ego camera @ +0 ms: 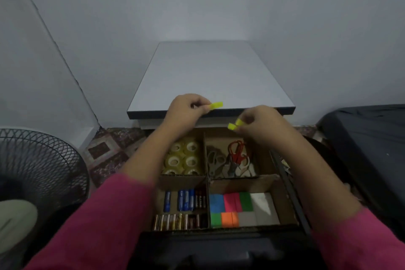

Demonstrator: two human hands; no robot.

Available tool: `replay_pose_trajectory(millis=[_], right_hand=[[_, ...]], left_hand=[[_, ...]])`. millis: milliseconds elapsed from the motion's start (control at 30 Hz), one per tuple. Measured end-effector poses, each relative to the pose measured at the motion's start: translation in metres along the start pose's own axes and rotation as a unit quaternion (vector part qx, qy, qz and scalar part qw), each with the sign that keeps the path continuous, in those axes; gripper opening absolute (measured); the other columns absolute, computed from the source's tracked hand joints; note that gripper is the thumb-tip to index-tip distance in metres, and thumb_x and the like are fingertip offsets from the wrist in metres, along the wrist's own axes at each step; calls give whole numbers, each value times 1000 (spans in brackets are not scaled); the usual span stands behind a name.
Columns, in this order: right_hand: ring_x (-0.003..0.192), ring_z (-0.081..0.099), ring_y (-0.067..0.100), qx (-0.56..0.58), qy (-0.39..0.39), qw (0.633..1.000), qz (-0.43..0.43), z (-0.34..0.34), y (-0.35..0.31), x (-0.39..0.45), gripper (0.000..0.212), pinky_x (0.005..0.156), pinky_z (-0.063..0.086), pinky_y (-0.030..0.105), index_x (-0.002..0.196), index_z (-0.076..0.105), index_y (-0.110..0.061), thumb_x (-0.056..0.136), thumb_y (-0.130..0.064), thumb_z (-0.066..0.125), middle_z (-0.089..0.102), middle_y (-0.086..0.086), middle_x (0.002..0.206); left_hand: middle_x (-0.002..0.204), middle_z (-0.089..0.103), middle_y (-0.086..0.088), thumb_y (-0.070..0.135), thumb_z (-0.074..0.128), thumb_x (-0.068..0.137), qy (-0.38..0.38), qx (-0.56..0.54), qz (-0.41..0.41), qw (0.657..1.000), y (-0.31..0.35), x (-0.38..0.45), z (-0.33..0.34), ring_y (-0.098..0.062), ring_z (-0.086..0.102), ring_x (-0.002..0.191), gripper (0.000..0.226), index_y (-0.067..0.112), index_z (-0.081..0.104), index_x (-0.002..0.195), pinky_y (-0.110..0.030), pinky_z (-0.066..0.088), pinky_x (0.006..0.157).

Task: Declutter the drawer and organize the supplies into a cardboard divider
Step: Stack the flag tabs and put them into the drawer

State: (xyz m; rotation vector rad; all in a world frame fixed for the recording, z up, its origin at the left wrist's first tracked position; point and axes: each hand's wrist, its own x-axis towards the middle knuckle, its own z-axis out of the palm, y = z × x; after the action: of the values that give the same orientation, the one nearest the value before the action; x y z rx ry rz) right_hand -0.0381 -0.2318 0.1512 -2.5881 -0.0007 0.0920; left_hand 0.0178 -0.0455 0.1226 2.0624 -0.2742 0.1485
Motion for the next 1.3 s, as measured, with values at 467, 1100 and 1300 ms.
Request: replay_pose_trajectory(millis=[467, 1100, 1300], right_hand=[[112, 60, 25, -174, -130, 962, 166, 97, 68, -75, 28, 86, 47, 30, 117, 59, -2, 96, -4, 40, 61, 13, 121], [89, 69, 25, 19, -124, 961, 247, 46, 80, -64, 21, 82, 57, 39, 110, 63, -3, 96, -12, 51, 69, 13, 99], [86, 68, 24, 118, -99, 955, 253, 34, 76, -73, 26, 82, 57, 40, 115, 62, -1, 99, -16, 48, 69, 13, 95]], left_hand=[[96, 70, 1, 8, 66, 87, -63, -170, -81, 980, -37, -111, 43, -12, 64, 93, 18, 25, 72, 86, -21, 50, 77], [94, 69, 9, 19, 70, 85, -258, 130, 161, 944, -33, -114, 72, -3, 55, 93, 15, 22, 76, 99, -25, 46, 88], [102, 63, -4, 15, 55, 92, -382, 361, 259, 811, -1, -101, 123, -23, 58, 92, 19, 16, 71, 102, -36, 50, 72]])
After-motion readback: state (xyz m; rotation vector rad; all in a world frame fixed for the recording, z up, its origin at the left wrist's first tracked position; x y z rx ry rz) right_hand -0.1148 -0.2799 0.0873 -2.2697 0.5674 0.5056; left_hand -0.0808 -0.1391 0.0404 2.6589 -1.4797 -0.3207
